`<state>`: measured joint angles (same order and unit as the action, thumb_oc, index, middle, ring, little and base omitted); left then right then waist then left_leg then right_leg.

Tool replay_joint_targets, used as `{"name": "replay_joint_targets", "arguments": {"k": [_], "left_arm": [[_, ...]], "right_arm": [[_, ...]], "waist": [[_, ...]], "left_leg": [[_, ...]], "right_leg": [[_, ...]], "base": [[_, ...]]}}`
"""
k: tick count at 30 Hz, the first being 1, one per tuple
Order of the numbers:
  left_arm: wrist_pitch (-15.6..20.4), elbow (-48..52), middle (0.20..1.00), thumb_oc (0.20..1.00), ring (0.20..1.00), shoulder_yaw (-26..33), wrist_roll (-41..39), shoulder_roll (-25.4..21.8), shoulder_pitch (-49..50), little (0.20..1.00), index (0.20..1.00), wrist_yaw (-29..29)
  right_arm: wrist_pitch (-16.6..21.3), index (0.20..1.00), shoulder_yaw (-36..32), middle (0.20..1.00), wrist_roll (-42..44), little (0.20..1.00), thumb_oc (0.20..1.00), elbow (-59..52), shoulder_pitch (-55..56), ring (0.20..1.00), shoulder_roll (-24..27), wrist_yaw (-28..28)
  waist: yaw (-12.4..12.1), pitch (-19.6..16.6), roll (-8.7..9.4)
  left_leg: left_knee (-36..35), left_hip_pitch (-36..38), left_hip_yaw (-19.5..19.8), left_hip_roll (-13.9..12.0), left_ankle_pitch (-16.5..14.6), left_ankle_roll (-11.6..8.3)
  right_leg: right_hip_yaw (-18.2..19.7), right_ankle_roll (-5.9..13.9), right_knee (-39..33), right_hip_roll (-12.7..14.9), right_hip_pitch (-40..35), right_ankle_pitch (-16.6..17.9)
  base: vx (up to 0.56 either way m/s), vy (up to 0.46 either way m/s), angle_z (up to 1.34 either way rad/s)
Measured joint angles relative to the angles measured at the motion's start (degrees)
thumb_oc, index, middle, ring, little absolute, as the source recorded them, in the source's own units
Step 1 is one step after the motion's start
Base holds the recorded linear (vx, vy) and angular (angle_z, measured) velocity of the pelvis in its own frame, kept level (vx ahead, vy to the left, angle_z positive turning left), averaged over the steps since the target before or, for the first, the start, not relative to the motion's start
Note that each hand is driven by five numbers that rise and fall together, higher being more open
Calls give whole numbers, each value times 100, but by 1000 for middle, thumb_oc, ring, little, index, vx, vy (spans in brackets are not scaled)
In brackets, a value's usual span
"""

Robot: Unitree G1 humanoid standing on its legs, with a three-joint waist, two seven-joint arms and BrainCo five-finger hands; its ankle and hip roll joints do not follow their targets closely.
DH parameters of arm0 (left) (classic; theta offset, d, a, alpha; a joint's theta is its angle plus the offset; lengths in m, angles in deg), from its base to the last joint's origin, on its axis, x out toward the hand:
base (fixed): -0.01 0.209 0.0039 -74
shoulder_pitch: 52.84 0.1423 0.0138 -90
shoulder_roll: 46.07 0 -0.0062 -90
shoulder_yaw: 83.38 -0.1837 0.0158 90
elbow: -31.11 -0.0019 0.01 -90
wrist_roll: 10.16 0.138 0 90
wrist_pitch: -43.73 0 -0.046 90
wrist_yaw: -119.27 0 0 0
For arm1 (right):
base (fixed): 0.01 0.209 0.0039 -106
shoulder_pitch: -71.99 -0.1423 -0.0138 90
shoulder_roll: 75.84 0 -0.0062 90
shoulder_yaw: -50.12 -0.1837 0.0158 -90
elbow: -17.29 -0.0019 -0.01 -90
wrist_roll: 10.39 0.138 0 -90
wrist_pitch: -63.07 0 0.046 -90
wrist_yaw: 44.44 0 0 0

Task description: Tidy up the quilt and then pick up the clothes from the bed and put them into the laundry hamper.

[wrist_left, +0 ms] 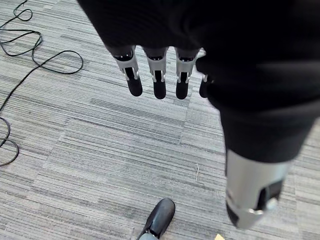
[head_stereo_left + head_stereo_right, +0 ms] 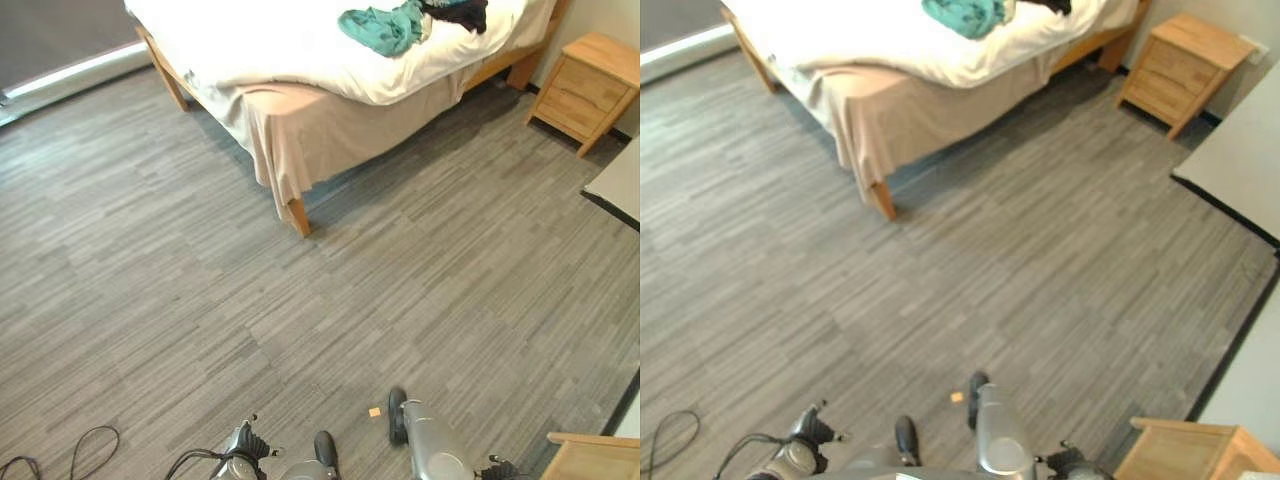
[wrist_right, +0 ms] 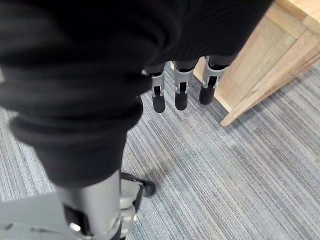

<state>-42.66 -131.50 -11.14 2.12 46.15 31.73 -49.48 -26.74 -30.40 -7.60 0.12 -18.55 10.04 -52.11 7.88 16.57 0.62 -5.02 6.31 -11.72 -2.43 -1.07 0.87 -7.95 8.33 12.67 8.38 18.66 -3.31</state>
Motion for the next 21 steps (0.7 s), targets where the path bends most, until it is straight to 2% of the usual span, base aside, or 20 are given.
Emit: {"name": "replay_joint_targets", "arguments": {"k": [1,2,3,4,5,6,7,8,9,10,11,12,13,14,15,17,18,19,20,21], "left_arm": [[6,-33,1000,1000,1000,2,4,9,0,1000,1000,0],[-9,-49,1000,1000,1000,2,24,24,-32,1000,1000,7],[-14,-97,1000,1000,1000,-6,27,40,-93,1000,1000,11],[2,-257,1000,1000,1000,-17,33,36,-127,1000,1000,7],[0,-309,1000,1000,1000,13,33,100,-97,1000,1000,11],[24,-367,1000,1000,1000,64,35,123,-52,1000,1000,9],[24,-384,1000,1000,1000,169,32,133,-31,1000,1000,22],[32,-383,1000,1000,1000,198,32,139,-42,1000,1000,26],[54,-376,1000,1000,1000,195,29,157,-59,1000,1000,25],[76,-447,1000,1000,1000,199,22,194,-170,1000,1000,27],[41,-427,1000,1000,1000,162,-1,221,-287,1000,1000,53],[30,-382,1000,1000,1000,240,-21,222,-270,1000,1000,84],[16,-359,1000,1000,1000,244,-42,171,-341,1000,1000,147],[19,-255,1000,1000,1000,249,-84,60,-347,1000,1000,194],[32,-157,1000,1000,1000,292,-93,6,-323,1000,1000,260],[55,11,1000,1000,1000,363,-101,10,-264,1000,1000,296],[57,86,1000,1000,1000,351,-99,14,-206,1000,1000,296],[90,83,1000,1000,1000,373,-99,36,-108,1000,1000,299],[90,80,1000,1000,1000,366,-99,34,-22,1000,1000,298],[91,72,1000,1000,1000,379,-130,39,119,1000,1000,302]], "right_arm": [[-22,1000,2,1000,0,1000,1000,10,59,1000,-10,5],[-23,1000,-2,1000,0,1000,1000,38,103,1000,0,0],[-31,1000,-19,1000,1,1000,1000,42,182,1000,8,-3],[-53,1000,-25,1000,1,1000,1000,47,254,1000,3,-2],[-56,1000,-43,1000,-2,1000,1000,133,316,1000,73,5],[-56,1000,-46,1000,-3,1000,1000,154,302,1000,106,12],[-74,1000,-75,1000,-6,1000,1000,242,306,1000,129,24],[-72,1000,-69,1000,-6,1000,1000,254,301,1000,154,25],[-59,1000,-97,1000,-23,1000,1000,185,267,1000,231,20],[-5,1000,-104,1000,-28,1000,1000,137,156,1000,332,17],[-41,1000,-61,1000,-25,1000,1000,138,109,1000,449,-1],[-60,1000,-14,1000,-23,1000,1000,110,-2,1000,499,-33],[-43,1000,45,1000,-23,1000,1000,110,-103,1000,501,-106],[-21,1000,63,1000,-23,1000,1000,85,-199,1000,526,-161],[9,1000,75,1000,-25,1000,1000,4,-271,1000,546,-206],[6,1000,224,1000,-26,1000,1000,-9,-383,1000,614,-208],[7,1000,234,1000,-29,1000,1000,-5,-412,1000,601,-206],[8,1000,272,1000,-29,1000,1000,9,-409,1000,547,-206],[11,1000,290,1000,-31,1000,1000,20,-383,1000,476,-212],[17,1000,283,1000,-39,1000,1000,18,-350,1000,441,-207]], "waist": [[40,-8,-17],[166,-20,16],[296,-15,66],[328,-20,63],[449,-1,-175],[466,-13,-320],[488,-55,-377],[481,-83,-336],[446,-120,-294],[352,-162,-184],[252,-136,-149],[64,-87,-74],[-31,16,112],[-116,4,182],[-227,-11,212],[-300,-19,216],[-326,-22,187],[-353,-58,140],[-348,-88,61],[-367,-93,82]], "left_leg": [[13,23,76,-19,-25,-37],[31,-22,233,-8,-84,-102],[8,3,298,-25,-128,-168],[-7,98,412,-104,-218,-320],[-13,307,455,-449,-357,-434],[16,425,447,-645,-417,-450],[252,578,422,-831,-213,-695],[489,562,436,-878,-120,-834],[1071,366,471,-905,3,-1009],[2117,-204,475,-905,112,-1118],[3276,-776,427,-1053,373,-1188],[3662,-881,467,-1050,766,-1316],[4448,-1219,256,-1228,1065,-1381],[4480,-1382,-24,-1289,869,-1312],[4049,-1462,-378,-1273,687,-1291],[2411,-1507,-891,-1065,574,-1194],[1974,-1521,-1034,-1021,632,-1138],[782,-1412,-1240,-867,782,-1064],[266,-1482,-1349,-803,1052,-1022],[146,-1524,-1448,-812,1213,-969]], "right_leg": [[105,55,-462,3,-92,37],[477,123,-1134,68,-160,79],[633,142,-1352,145,-195,101],[692,188,-1495,142,-349,251],[662,153,-1443,-179,-529,580],[659,118,-1342,-360,-608,598],[497,-63,-1290,-506,-849,760],[452,-167,-1341,-518,-998,834],[348,-241,-1419,-491,-1170,876],[144,-440,-1567,-473,-1367,955],[132,-687,-1668,-448,-1461,979],[166,-863,-1687,-458,-1625,1055],[206,-1087,-1775,-417,-1878,1083],[172,-1204,-1776,-404,-1991,1010],[176,-1203,-1777,-403,-2090,866],[94,-1175,-1746,-500,-2263,767],[56,-1125,-1746,-555,-2328,729],[-79,-997,-1763,-673,-2485,552],[-193,-1003,-1778,-822,-2715,396],[-248,-988,-1781,-903,-2850,311]], "base": [[579,-169,46],[396,-111,52],[615,-180,64],[567,-217,47],[580,-280,39],[476,-340,26],[428,-384,25],[386,-459,26],[375,-461,28],[553,-468,27],[418,-283,6],[459,-175,-1],[501,-17,-1],[702,14,9],[553,37,13],[452,91,12],[566,91,11],[432,53,20],[673,95,23],[460,81,16]]}}
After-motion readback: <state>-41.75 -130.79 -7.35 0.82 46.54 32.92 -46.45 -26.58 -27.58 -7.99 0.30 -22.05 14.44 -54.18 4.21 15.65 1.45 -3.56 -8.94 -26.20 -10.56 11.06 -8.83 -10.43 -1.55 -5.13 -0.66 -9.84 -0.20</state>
